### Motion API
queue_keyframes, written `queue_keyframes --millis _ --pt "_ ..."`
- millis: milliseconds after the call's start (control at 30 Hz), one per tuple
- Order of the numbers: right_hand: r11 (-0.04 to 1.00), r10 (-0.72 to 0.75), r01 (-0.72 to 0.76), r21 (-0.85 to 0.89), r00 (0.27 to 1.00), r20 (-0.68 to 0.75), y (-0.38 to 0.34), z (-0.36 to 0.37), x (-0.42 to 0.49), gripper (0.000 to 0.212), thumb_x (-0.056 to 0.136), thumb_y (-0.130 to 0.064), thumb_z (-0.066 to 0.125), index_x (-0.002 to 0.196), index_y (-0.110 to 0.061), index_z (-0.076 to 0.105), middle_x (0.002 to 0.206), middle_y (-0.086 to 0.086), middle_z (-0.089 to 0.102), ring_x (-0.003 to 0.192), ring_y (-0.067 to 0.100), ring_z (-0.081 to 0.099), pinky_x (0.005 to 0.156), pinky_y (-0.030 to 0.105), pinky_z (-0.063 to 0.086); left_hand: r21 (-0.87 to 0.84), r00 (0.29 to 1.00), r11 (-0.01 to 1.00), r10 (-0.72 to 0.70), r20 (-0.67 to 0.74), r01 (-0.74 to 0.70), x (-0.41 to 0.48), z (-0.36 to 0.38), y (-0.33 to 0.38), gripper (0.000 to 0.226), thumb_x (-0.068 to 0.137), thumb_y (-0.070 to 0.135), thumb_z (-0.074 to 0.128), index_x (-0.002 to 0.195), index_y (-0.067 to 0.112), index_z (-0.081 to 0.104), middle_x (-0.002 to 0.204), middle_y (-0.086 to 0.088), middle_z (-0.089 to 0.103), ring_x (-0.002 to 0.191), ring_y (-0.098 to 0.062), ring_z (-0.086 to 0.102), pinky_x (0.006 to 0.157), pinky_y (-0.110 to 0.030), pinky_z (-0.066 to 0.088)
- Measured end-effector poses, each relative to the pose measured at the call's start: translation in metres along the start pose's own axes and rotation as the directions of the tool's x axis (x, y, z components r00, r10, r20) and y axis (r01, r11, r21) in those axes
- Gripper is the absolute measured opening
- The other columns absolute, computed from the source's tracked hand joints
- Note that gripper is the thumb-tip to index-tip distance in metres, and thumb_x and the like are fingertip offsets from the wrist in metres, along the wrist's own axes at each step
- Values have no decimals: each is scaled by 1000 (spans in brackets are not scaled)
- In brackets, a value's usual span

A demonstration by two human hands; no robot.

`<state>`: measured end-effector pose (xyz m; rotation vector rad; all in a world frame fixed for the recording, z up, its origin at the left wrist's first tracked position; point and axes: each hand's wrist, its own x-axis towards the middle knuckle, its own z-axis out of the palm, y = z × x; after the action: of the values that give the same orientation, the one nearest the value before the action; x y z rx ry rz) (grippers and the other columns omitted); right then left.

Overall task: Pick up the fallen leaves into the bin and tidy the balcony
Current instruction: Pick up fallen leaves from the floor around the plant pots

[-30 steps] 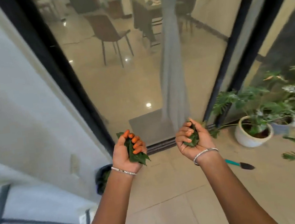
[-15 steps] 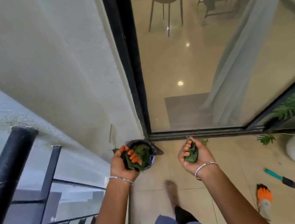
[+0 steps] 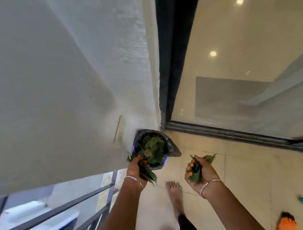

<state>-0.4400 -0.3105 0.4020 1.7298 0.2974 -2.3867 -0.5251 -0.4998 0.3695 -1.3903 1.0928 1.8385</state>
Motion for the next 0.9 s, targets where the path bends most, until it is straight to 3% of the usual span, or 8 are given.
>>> queue_keyframes --millis 133,267,467,533,600,733,833,900 --pt "997 3 -7 -77 999 -48 -8 1 67 27 93 -25 57 68 -15 53 53 0 51 43 13 51 40 19 40 12 997 999 -47 -65 48 74 3 0 20 97 22 55 80 12 55 50 -4 57 47 -18 54 46 -23 48" --pt "974 -20 -8 -226 993 -119 -12 2 132 31 97 -25 52 68 -14 50 49 0 49 40 13 51 39 18 39 -100 999 994 -49 13 50 114 20 4 21 100 29 52 113 13 56 102 -10 62 96 -30 57 89 -45 47" --pt "871 -118 -7 -491 968 -223 0 15 216 33 98 -26 55 67 -14 52 45 -1 53 42 14 51 41 17 40 4 999 1000 14 -40 -14 138 4 1 44 101 32 49 141 13 46 133 -9 56 108 -25 57 89 -35 46" --pt "806 -170 4 -592 959 -225 9 19 241 24 95 -23 59 74 -12 57 58 6 57 40 15 50 41 18 40 15 996 999 48 -75 -47 138 -4 -3 38 102 26 48 137 13 49 126 -7 57 101 -21 58 84 -31 45" --pt "733 -224 24 -680 952 -209 18 25 264 11 92 -21 63 95 -11 63 75 11 59 41 16 53 39 20 42 42 992 996 85 -96 -81 138 -12 -8 30 102 22 48 129 12 54 116 -7 61 99 -21 58 90 -34 44" --pt "670 -212 -6 -743 957 -198 35 44 295 35 91 -18 66 125 -14 55 109 15 57 66 23 57 37 23 47 62 979 989 145 -146 -137 137 -28 -22 14 102 17 47 101 14 61 101 -9 65 101 -28 61 99 -45 47" --pt "553 -182 -55 -831 966 -185 40 61 299 55 89 -28 69 136 -10 47 131 13 54 100 33 60 43 29 52 54 971 983 180 -157 -174 136 -31 -28 13 101 17 48 102 10 60 101 -14 66 95 -29 63 94 -45 51" --pt "455 -153 -73 -888 975 -159 44 72 294 63 89 -33 69 141 -11 42 139 14 46 110 35 54 57 35 56 49 966 981 194 -169 -188 136 -31 -30 13 101 16 49 103 9 60 98 -14 66 91 -28 64 91 -44 53"
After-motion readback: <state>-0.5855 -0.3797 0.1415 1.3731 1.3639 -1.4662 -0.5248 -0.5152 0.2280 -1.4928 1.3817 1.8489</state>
